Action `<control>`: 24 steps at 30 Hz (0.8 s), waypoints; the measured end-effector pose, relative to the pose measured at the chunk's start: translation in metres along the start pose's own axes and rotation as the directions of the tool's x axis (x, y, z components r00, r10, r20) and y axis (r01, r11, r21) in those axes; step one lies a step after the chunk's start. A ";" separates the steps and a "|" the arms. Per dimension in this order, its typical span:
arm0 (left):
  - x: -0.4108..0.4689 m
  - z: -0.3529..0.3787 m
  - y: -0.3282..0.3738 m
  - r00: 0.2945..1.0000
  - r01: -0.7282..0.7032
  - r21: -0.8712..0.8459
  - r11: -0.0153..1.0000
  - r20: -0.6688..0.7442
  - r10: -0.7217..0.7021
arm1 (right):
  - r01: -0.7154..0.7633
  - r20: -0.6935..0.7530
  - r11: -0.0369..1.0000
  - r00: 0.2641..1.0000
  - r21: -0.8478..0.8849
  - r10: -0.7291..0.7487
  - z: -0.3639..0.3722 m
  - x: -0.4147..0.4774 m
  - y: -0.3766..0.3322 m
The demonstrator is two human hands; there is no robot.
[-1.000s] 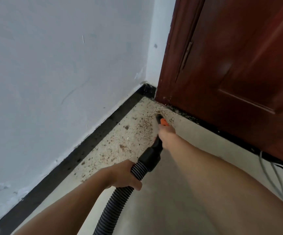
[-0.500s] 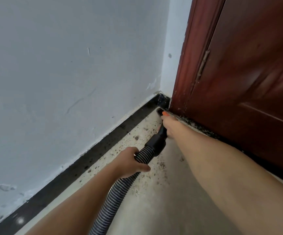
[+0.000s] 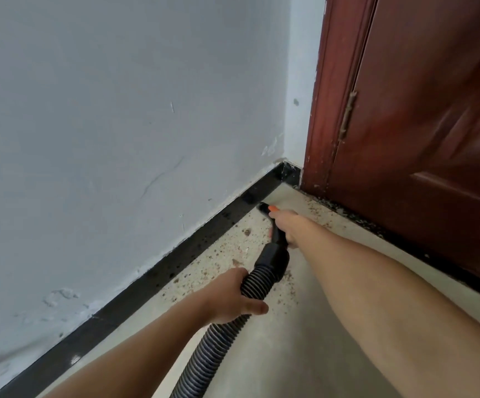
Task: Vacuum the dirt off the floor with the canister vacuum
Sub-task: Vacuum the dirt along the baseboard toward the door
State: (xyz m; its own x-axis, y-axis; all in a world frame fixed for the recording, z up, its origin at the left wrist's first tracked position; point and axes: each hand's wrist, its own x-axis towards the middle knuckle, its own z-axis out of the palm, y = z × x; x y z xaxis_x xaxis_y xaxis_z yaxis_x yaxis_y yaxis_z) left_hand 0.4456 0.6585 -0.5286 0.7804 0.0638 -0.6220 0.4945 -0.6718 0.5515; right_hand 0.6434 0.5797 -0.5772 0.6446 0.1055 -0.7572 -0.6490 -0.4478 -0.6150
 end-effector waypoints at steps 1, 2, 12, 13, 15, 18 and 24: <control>-0.008 0.000 -0.003 1.000 0.006 -0.001 1.000 0.004 -0.006 | -0.002 0.012 1.000 1.000 0.005 0.002 0.003 -0.009 0.003; -0.016 0.000 -0.006 1.000 0.011 0.002 1.000 0.009 -0.011 | 0.003 0.030 1.000 1.000 0.004 -0.003 0.005 -0.017 0.007; -0.107 -0.011 -0.044 0.990 0.130 0.108 0.986 0.039 -0.135 | 0.015 0.171 1.000 0.985 0.005 -0.016 0.071 -0.087 0.050; -0.116 -0.011 -0.051 0.987 0.144 0.119 0.982 0.053 -0.151 | 0.026 0.172 1.000 0.985 -0.005 -0.025 0.082 -0.093 0.056; -0.135 -0.010 -0.067 0.978 0.183 0.140 0.973 0.072 -0.194 | 0.025 0.177 0.999 0.984 -0.026 -0.020 0.106 -0.103 0.068; -0.163 -0.006 -0.094 0.960 0.247 0.176 0.953 0.091 -0.265 | -0.013 0.195 1.000 0.981 -0.010 0.015 0.144 -0.122 0.089; -0.223 0.000 -0.151 0.902 0.391 0.257 0.884 0.084 -0.423 | -0.059 0.224 0.983 0.974 0.172 0.020 0.205 -0.167 0.144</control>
State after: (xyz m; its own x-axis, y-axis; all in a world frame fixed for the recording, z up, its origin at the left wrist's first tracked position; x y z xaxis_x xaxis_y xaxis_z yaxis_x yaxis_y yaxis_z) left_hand 0.1965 0.7454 -0.4734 0.4627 0.2804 -0.8410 0.6435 -0.7587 0.1011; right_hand 0.3598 0.6800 -0.5843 0.5247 0.2932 -0.7992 -0.7459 -0.2940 -0.5976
